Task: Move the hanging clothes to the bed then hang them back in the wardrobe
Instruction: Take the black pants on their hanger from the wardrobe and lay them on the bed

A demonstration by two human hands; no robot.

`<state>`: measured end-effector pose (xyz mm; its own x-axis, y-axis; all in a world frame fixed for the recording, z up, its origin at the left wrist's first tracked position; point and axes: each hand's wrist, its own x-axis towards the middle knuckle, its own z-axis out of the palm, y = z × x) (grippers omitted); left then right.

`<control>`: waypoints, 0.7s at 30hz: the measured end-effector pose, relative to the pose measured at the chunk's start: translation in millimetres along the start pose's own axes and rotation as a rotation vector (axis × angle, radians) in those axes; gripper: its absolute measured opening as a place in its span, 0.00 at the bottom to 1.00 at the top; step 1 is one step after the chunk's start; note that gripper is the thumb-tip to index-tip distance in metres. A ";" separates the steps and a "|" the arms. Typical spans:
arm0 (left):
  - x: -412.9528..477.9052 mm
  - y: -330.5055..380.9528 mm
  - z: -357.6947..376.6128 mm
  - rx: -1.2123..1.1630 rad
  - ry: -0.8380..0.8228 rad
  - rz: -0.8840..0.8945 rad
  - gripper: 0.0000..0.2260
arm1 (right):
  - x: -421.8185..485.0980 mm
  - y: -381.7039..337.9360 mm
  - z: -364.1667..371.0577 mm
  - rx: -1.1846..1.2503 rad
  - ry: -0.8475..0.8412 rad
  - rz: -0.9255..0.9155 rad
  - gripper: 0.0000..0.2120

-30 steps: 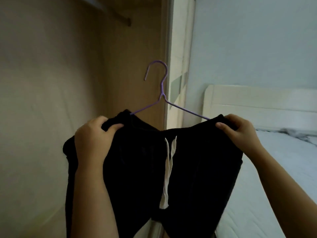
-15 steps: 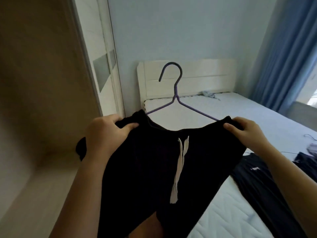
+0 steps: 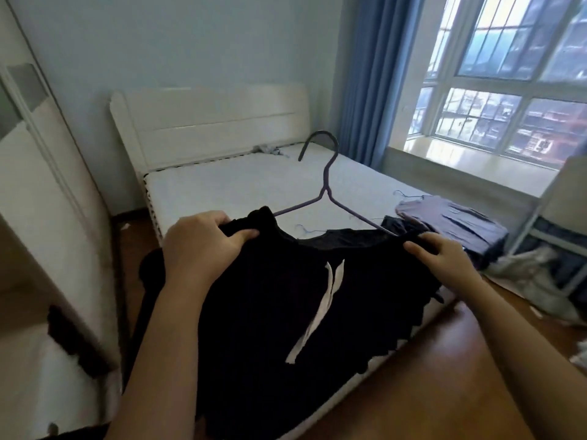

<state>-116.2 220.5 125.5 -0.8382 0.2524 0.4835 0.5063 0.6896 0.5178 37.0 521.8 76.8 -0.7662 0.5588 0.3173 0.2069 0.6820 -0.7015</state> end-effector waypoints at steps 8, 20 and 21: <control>-80.0 144.4 98.2 -0.187 -0.243 0.092 0.14 | -98.5 120.4 -159.6 -0.094 0.135 0.234 0.06; -133.3 201.2 154.7 -0.378 -0.412 -0.025 0.11 | -134.0 169.7 -233.8 -0.181 0.186 0.312 0.05; -129.1 190.3 152.0 -0.382 -0.400 -0.054 0.11 | -122.0 164.8 -223.6 -0.175 0.163 0.299 0.05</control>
<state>57.5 422.4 54.3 -0.8387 0.5132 0.1822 0.4361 0.4325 0.7892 300.6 671.5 65.2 -0.5527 0.8033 0.2221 0.5180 0.5399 -0.6634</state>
